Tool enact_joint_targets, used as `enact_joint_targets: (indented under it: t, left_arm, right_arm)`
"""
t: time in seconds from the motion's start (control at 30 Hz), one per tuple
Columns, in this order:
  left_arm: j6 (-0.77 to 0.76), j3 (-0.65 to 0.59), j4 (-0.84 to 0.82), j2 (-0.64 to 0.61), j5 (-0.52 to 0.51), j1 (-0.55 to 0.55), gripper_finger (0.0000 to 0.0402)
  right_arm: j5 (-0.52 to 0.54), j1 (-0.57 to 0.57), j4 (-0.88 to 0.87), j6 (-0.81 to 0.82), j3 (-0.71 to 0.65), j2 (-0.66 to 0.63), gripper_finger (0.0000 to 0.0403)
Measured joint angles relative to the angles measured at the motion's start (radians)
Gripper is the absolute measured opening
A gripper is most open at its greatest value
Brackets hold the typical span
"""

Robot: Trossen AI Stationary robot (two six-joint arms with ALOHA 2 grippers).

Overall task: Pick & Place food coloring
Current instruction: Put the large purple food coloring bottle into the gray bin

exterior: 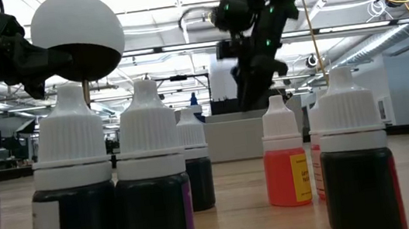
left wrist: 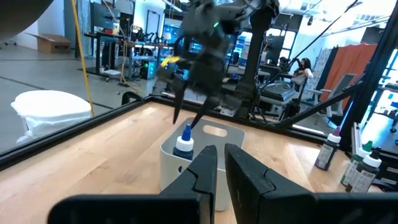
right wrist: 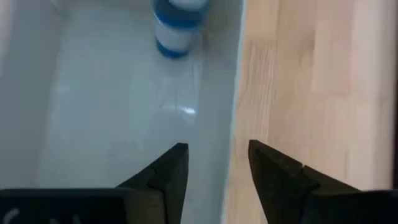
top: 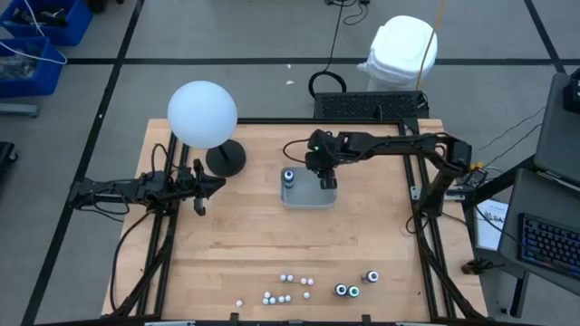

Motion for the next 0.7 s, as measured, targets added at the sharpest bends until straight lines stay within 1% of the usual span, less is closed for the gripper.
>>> enact_joint_targets:
  t: [0.07, 0.17, 0.3, 0.37, 0.43, 0.5, 0.7]
  left_arm:
    - [0.000, 0.000, 0.000, 0.000, 0.000, 0.000, 0.0037]
    - [0.000, 0.000, 0.000, 0.000, -0.001, 0.000, 0.0037]
    - [0.000, 0.000, 0.004, 0.000, -0.003, 0.000, 0.0037]
    - [0.000, 0.000, 0.009, 0.000, -0.003, 0.000, 0.0037]
    - [0.000, 0.000, 0.019, 0.000, -0.003, 0.000, 0.0037]
    - [0.000, 0.000, 0.030, 0.000, -0.003, 0.000, 0.0037]
    - [0.000, 0.000, 0.030, 0.000, -0.003, 0.000, 0.0037]
  right_arm:
    - [0.008, 0.032, 0.001, 0.002, 0.000, -0.046, 0.0166]
    - [0.053, 0.113, 0.000, 0.025, 0.002, -0.132, 0.0172]
    - [0.125, 0.275, -0.027, 0.061, 0.002, -0.248, 0.0174]
    - [0.184, 0.366, -0.040, 0.108, 0.003, -0.302, 0.0172]
    - [0.237, 0.454, -0.065, 0.192, 0.003, -0.345, 0.0169]
    - [0.260, 0.532, -0.119, 0.301, 0.004, -0.381, 0.0166]
    - [0.261, 0.737, -0.314, 0.583, 0.003, -0.433, 0.0161]
